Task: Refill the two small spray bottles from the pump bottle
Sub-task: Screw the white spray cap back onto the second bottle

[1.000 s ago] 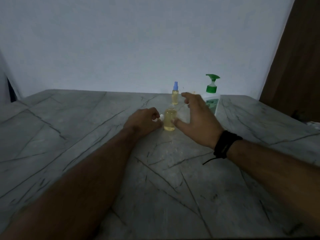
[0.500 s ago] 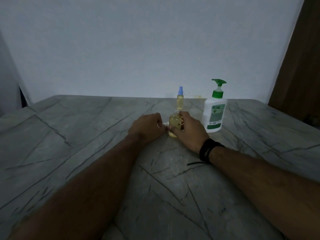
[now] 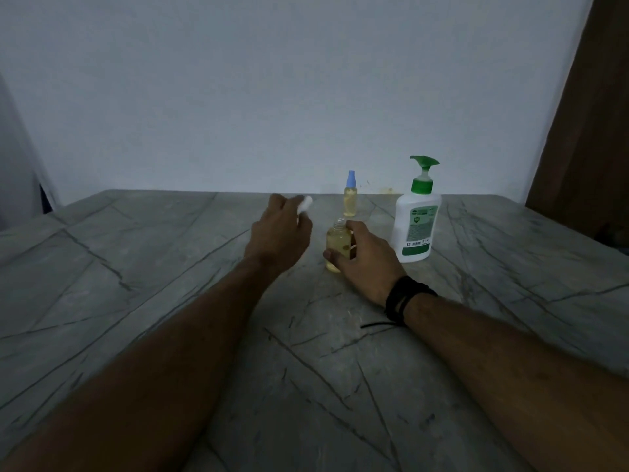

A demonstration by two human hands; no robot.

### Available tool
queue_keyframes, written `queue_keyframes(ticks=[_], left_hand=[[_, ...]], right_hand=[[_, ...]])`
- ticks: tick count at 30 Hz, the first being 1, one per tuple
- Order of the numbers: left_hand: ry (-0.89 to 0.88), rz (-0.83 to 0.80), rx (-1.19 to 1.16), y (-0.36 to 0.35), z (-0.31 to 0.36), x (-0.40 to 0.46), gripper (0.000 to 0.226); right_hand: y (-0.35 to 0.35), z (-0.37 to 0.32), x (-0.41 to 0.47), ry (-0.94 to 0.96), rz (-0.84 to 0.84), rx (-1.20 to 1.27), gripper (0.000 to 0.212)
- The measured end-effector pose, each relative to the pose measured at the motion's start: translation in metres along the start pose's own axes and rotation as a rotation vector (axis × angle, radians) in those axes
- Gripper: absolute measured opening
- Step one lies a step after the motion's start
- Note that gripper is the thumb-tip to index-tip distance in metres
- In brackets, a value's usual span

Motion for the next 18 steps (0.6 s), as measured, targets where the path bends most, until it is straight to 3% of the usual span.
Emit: queue_keyframes(ticks=[4,6,11,18], left_hand=[[0.021,0.276,-0.395,0.033,0.017,0.007,0.031],[0.062,0.327,-0.577,0.039,0.020,0.008,0.031],[0.102,0.324,-0.800,0.035,0.025,0.007,0.029],[0.083,0.272,-0.829,0.027,0.037,0.005,0.030]], right_hand=[[-0.001,0.003,0.001,-0.013,-0.008,0.008,0.067],[-0.001,0.003,0.002,-0.010,-0.004,0.006,0.067],[-0.002,0.004,0.004,-0.012,-0.006,-0.014,0.068],[-0.004,0.004,0.004,-0.008,-0.008,-0.001,0.070]])
Point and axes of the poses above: each hand's wrist, its own x-axis towards the middle knuckle, its own y-axis out of the back of the hand, z = x × y, the point moved 8 cm from there along x, towards the middle knuckle, and after that the axes turned 12 degrees about -x, right-handed, at the moved point
